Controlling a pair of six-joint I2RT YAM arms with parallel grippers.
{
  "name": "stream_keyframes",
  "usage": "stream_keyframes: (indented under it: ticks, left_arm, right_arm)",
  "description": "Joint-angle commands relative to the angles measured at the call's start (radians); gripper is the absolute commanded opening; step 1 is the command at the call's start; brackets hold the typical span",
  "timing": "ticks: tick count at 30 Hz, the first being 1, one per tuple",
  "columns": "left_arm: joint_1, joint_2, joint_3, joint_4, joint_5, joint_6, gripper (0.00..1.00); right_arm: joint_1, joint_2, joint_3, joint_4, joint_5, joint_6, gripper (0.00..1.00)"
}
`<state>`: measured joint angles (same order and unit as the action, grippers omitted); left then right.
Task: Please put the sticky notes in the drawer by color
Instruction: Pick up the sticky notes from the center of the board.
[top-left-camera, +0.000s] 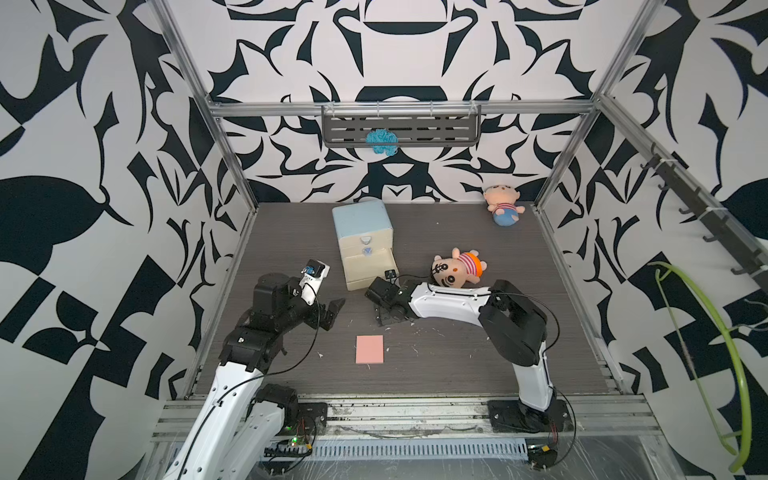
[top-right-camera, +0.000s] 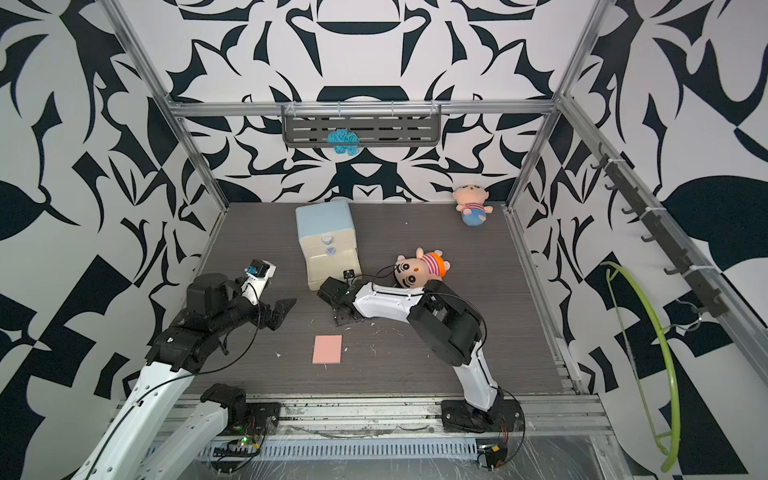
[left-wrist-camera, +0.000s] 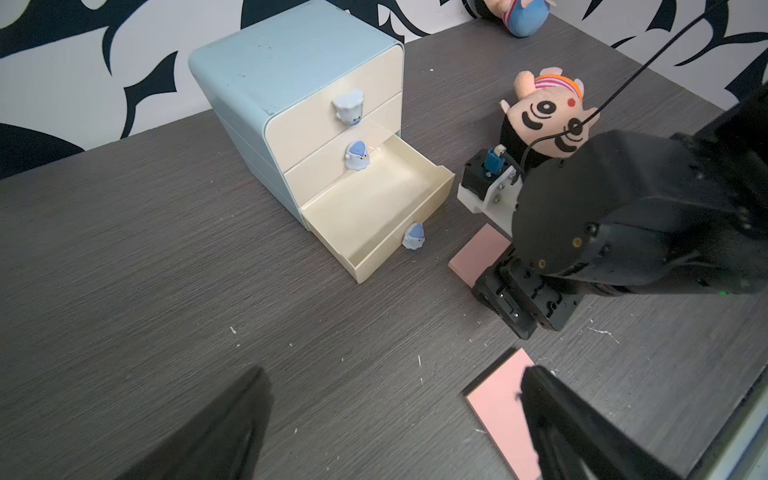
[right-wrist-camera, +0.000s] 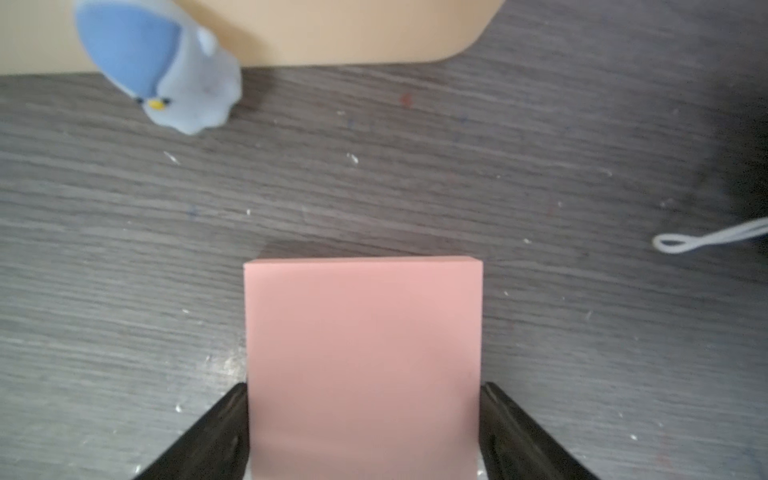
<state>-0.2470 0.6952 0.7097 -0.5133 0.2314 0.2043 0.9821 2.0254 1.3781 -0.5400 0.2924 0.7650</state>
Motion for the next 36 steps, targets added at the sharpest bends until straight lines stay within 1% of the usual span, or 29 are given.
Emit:
stream_keyframes:
  ticks: [1, 7, 13, 18, 23, 28, 36]
  left_arm:
    - [0.003, 0.004, -0.014, 0.003, 0.029, 0.016, 1.0]
    - [0.003, 0.023, 0.0, -0.02, 0.055, 0.032, 1.0]
    - [0.003, 0.027, 0.002, -0.02, 0.058, 0.04, 0.99]
    - [0.003, 0.026, 0.004, -0.031, 0.067, 0.051, 0.99]
    - [0.003, 0.022, 0.006, -0.052, 0.082, 0.077, 0.99]
    - [0.003, 0.021, 0.002, -0.064, 0.093, 0.098, 0.99]
    - [0.003, 0.029, -0.006, -0.064, 0.114, 0.113, 0.99]
  right_arm:
    - [-0.003, 0.016, 0.008, -0.009, 0.015, 0.005, 0.85]
    - [-0.002, 0.002, -0.004, -0.006, 0.023, 0.003, 0.79]
    - [-0.003, -0.051, 0.007, -0.013, 0.033, -0.013, 0.79]
    - [-0.003, -0.126, 0.017, -0.013, 0.04, -0.035, 0.79]
    - [-0.01, -0.154, 0.078, -0.02, 0.036, -0.084, 0.79]
    - [-0.04, -0.12, 0.169, 0.004, 0.003, -0.128, 0.78]
    - [-0.132, 0.041, 0.388, 0.021, -0.061, -0.219, 0.78]
